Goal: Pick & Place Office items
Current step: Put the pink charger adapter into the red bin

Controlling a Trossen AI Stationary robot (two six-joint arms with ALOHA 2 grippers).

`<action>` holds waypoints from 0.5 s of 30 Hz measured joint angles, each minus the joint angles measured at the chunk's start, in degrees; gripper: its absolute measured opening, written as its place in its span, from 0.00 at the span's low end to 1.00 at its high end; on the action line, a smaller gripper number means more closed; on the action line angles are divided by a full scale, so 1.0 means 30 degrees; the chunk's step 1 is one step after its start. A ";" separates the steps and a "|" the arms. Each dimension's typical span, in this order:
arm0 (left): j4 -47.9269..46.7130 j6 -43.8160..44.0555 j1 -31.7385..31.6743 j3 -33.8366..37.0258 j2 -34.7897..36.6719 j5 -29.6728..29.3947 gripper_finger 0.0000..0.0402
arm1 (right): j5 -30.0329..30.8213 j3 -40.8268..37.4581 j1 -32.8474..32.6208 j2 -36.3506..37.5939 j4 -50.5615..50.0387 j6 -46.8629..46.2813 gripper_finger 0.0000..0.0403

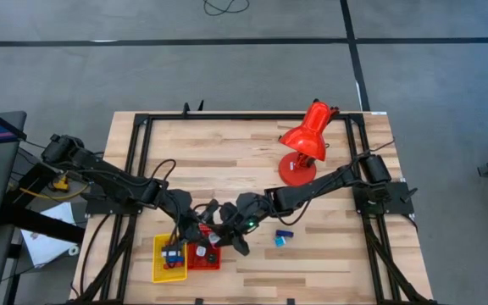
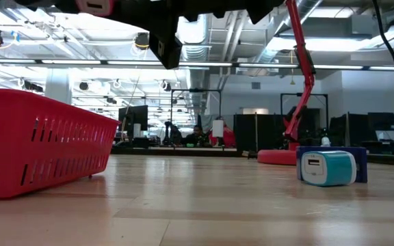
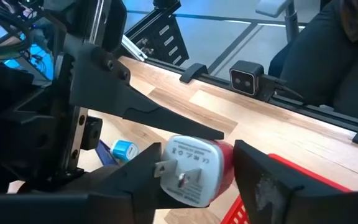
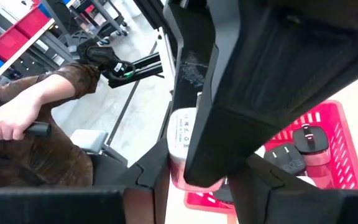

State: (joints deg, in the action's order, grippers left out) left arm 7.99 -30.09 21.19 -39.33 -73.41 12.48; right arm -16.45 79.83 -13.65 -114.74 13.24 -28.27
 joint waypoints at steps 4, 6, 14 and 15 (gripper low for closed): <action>-0.0015 -0.0051 0.0015 0.0000 0.0000 0.0025 0.39 | -0.0071 0.0000 -0.0015 0.0000 -0.0059 0.0124 0.29; -0.0021 -0.0051 0.0015 0.0000 0.0000 0.0039 0.39 | -0.0071 0.0000 -0.0015 0.0000 -0.0054 0.0124 0.29; 0.0778 0.0160 -0.0286 0.0066 -0.0017 -0.0296 0.46 | -0.0078 0.0000 -0.0036 0.0039 0.0068 0.0117 0.29; 0.0809 0.0169 -0.0293 0.0066 -0.0016 -0.0305 0.47 | -0.0078 0.0000 -0.0036 0.0051 0.0070 0.0117 0.29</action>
State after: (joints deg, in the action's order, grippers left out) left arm 10.41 -29.58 20.31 -39.13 -73.45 11.57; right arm -16.69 79.83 -13.76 -114.59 13.45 -27.92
